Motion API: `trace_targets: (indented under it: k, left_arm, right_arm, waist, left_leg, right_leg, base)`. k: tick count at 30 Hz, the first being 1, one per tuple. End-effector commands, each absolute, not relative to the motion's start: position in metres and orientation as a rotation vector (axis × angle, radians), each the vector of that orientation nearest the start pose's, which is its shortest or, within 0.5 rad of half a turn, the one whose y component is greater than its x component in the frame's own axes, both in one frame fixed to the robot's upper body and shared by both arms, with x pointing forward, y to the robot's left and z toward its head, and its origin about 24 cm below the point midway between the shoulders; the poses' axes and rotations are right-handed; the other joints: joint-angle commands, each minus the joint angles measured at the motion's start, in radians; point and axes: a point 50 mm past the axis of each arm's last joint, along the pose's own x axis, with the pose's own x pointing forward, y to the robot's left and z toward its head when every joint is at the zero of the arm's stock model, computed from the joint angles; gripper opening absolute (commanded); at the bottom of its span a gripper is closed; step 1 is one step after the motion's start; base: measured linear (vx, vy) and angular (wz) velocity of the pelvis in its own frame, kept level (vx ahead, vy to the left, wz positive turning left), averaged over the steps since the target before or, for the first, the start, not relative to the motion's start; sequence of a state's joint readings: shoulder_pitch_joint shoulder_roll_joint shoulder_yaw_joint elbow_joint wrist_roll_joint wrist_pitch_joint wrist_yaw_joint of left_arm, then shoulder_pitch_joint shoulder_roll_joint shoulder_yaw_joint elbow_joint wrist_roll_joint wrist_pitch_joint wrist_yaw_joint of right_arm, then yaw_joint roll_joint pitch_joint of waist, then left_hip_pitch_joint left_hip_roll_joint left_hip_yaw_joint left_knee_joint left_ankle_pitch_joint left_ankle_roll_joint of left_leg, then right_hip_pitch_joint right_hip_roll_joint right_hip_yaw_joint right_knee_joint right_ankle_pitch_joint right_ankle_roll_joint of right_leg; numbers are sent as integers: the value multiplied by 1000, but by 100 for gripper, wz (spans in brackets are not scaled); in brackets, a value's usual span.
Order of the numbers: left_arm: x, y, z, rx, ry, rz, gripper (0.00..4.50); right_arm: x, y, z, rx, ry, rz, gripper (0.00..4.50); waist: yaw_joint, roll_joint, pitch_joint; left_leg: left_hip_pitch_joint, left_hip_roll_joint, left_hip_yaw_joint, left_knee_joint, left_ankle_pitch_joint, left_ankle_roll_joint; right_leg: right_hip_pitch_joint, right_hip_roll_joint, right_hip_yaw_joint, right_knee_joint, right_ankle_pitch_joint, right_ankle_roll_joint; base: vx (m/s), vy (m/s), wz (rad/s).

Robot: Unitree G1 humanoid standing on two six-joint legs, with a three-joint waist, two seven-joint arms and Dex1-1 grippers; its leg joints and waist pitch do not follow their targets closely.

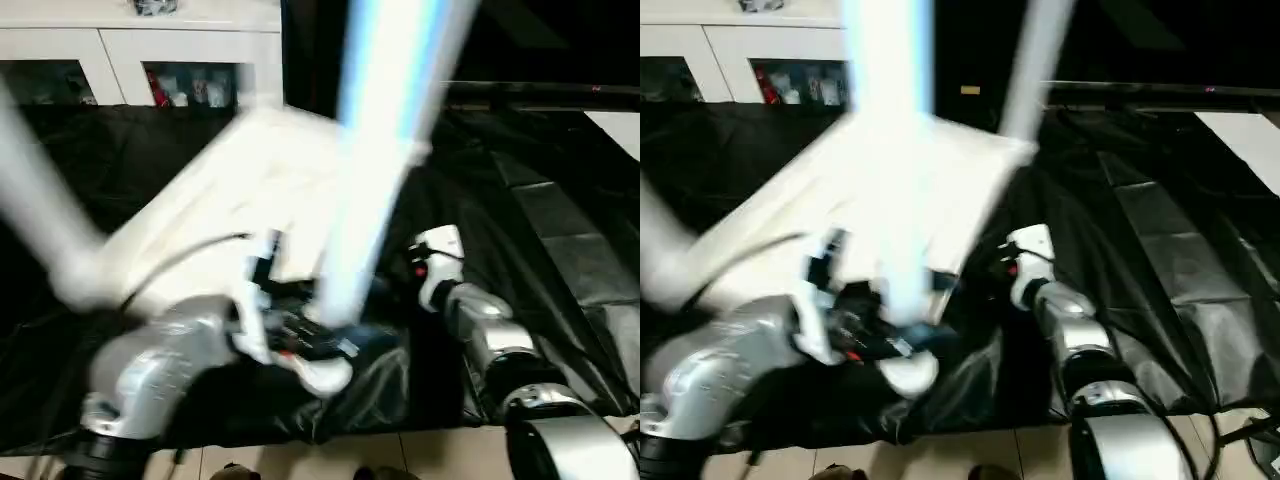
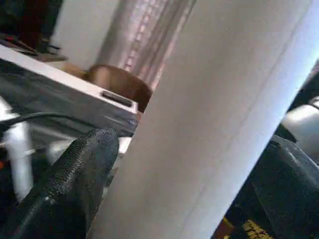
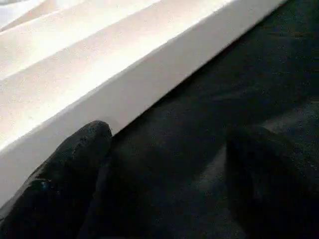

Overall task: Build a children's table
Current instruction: Rotate table base

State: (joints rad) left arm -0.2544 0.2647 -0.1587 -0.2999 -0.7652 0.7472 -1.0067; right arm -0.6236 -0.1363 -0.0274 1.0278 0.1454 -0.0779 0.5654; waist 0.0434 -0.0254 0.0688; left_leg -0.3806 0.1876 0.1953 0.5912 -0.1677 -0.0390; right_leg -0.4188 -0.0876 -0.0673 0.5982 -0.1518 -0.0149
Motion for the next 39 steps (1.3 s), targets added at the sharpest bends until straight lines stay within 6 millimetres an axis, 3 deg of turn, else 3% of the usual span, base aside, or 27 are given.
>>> trace_targets:
  k: [1,4,6,7,8,11,16,19,20,21,22,23,24,25,26,28,29,30,31,32,33,34,35,36,37,38,39]
  left_arm:
    - [230,68,129,-420,140,-1558,447]
    - [255,59,121,-308,136,-1380,447]
    - [266,60,118,-266,127,-1295,447]
    - [279,65,114,-202,134,-1209,447]
    - [279,65,114,-202,134,-1208,447]
    - [288,74,114,-143,132,-1154,447]
    - [302,84,111,-43,103,-1052,447]
    - [301,84,109,-2,76,-1064,447]
    - [297,84,108,2,66,-1090,447]
    - [293,84,108,-2,57,-1114,447]
    - [293,84,108,-2,57,-1116,447]
    - [287,85,105,-36,84,-1161,447]
    - [283,87,103,-52,108,-1196,447]
    - [280,89,101,-62,125,-1219,447]
    - [277,93,99,-43,148,-1252,447]
    - [274,101,96,9,187,-1293,447]
    - [274,106,94,41,205,-1303,447]
    - [274,113,93,84,231,-1310,447]
    - [275,115,92,98,241,-1310,447]
    - [278,121,91,140,261,-1297,447]
    - [284,130,88,199,288,-1259,447]
    - [285,131,88,206,292,-1254,447]
    - [292,137,87,261,304,-1214,447]
    - [302,144,85,327,304,-1151,447]
    - [305,145,84,342,305,-1137,447]
    - [308,147,84,354,308,-1118,430]
    - [309,147,84,359,310,-1110,411]
  right_arm:
    - [339,-126,7,59,325,623,450]
    - [342,-131,7,19,320,543,450]
    - [343,-136,7,24,317,501,450]
    - [345,-142,8,29,310,460,450]
    - [345,-142,8,29,310,460,450]
    - [344,-147,8,36,302,452,450]
    - [338,-155,6,41,288,491,450]
    - [335,-158,7,38,275,517,450]
    - [332,-160,8,42,263,538,450]
    - [329,-162,9,45,254,556,450]
    - [329,-162,9,45,253,557,450]
    - [325,-165,11,49,236,573,450]
    - [323,-167,13,51,228,579,450]
    - [321,-168,14,52,224,583,450]
    - [318,-171,15,46,216,588,450]
    - [314,-175,17,38,206,595,450]
    - [312,-177,18,32,205,600,450]
    - [309,-180,19,21,206,608,450]
    - [308,-181,20,14,206,611,450]
    - [305,-183,20,-3,213,624,450]
    - [300,-186,20,-31,226,642,450]
    - [299,-186,20,-34,227,645,450]
    - [296,-188,22,-51,238,663,450]
    - [291,-190,24,-66,251,693,450]
    - [291,-190,25,-69,254,700,450]
    - [290,-191,25,-81,259,704,450]
    - [290,-192,25,-86,261,705,450]
  waist:
    - [11,-1,-70]
    - [14,1,-65]
    - [18,2,-67]
    - [18,6,-64]
    - [18,5,-64]
    - [15,3,-65]
    - [16,4,-62]
    - [12,12,-59]
    - [11,21,-60]
    - [8,21,-57]
    - [5,32,-56]
    - [0,31,-54]
    - [0,48,-53]
    - [-8,43,-46]
    - [-8,43,-46]
    - [-8,47,-34]
    - [-10,49,-30]
    - [-5,57,-25]
    - [72,80,-27]
    - [119,63,-31]
    - [73,-27,-52]
    - [94,-20,-31]
    - [100,-19,-40]
    - [141,-5,-45]
    - [152,9,-60]
    - [143,20,-93]
    - [134,23,-90]
  left_leg:
    - [20,40,-15,-72,-288,-5]
    - [27,39,-15,-74,-335,-21]
    - [27,38,-19,-75,-361,-35]
    - [30,37,-21,-75,-384,-38]
    - [33,36,-21,-75,-400,-40]
    - [26,34,-28,-76,-420,-45]
    - [35,29,-31,-72,-459,-39]
    - [36,33,-40,-77,-507,-44]
    - [38,35,-44,-79,-521,-45]
    - [34,39,-48,-85,-547,-45]
    - [39,43,-54,-90,-591,-51]
    - [40,44,-57,-92,-613,-52]
    - [40,49,-63,-100,-653,-60]
    - [43,55,-63,-110,-710,-63]
    - [43,55,-63,-110,-710,-63]
    - [63,51,-55,-121,-789,-68]
    - [61,52,-51,-127,-796,-69]
    - [35,61,-42,-160,-821,-69]
    - [-74,105,-10,-249,-907,-94]
    - [-27,86,53,-236,-814,-76]
    - [64,46,29,-102,-644,-44]
    - [115,8,-7,114,-258,-22]
    - [34,-9,-52,89,-119,7]
    - [-4,3,-64,14,-77,-3]
    - [23,20,-58,-26,-72,-17]
    - [74,26,-34,-26,-34,28]
    - [55,23,-30,-31,-37,42]
  right_leg:
    - [52,-53,43,-68,-339,-199]
    - [42,-48,42,-80,-395,-170]
    - [45,-54,39,-84,-451,-140]
    - [40,-52,37,-92,-477,-125]
    - [37,-51,36,-94,-497,-116]
    - [43,-56,28,-99,-562,-83]
    - [32,-56,19,-118,-645,-54]
    - [39,-59,0,-132,-690,-30]
    - [41,-59,-4,-132,-679,-34]
    - [49,-59,-17,-137,-664,-33]
    - [53,-58,-27,-140,-644,-37]
    - [55,-55,-34,-140,-633,-39]
    - [64,-57,-38,-133,-602,-47]
    - [64,-48,-48,-134,-580,-52]
    - [64,-48,-48,-134,-580,-52]
    - [60,-34,-68,-142,-644,-29]
    - [60,-29,-74,-138,-662,-23]
    - [91,-9,-88,-103,-668,-3]
    - [172,6,-39,148,-418,-45]
    - [107,12,26,159,-407,-38]
    - [39,-11,71,48,-662,37]
    - [-84,-130,127,-170,-1230,82]
    - [5,-127,179,-143,-1205,66]
    - [65,-106,152,-94,-929,62]
    - [57,-67,128,-64,-723,36]
    - [27,-8,96,4,-90,-103]
    - [34,-5,90,1,3,-149]
  base:
    - [0,0,0]
    - [0,0,0]
    - [0,0,0]
    - [0,0,0]
    - [0,0,0]
    - [0,0,0]
    - [0,0,0]
    - [0,0,0]
    - [0,0,0]
    - [0,0,0]
    - [0,0,0]
    - [0,0,0]
    - [0,0,0]
    - [0,0,0]
    - [0,0,0]
    - [0,0,0]
    - [0,0,0]
    - [-73,-54,3]
    - [-73,-54,3]
    - [-48,-94,17]
    - [79,-173,16]
    - [79,-173,16]
    - [140,-158,-8]
    - [84,-92,7]
    - [84,-92,7]
    - [-3,-91,40]
    - [1,-36,20]
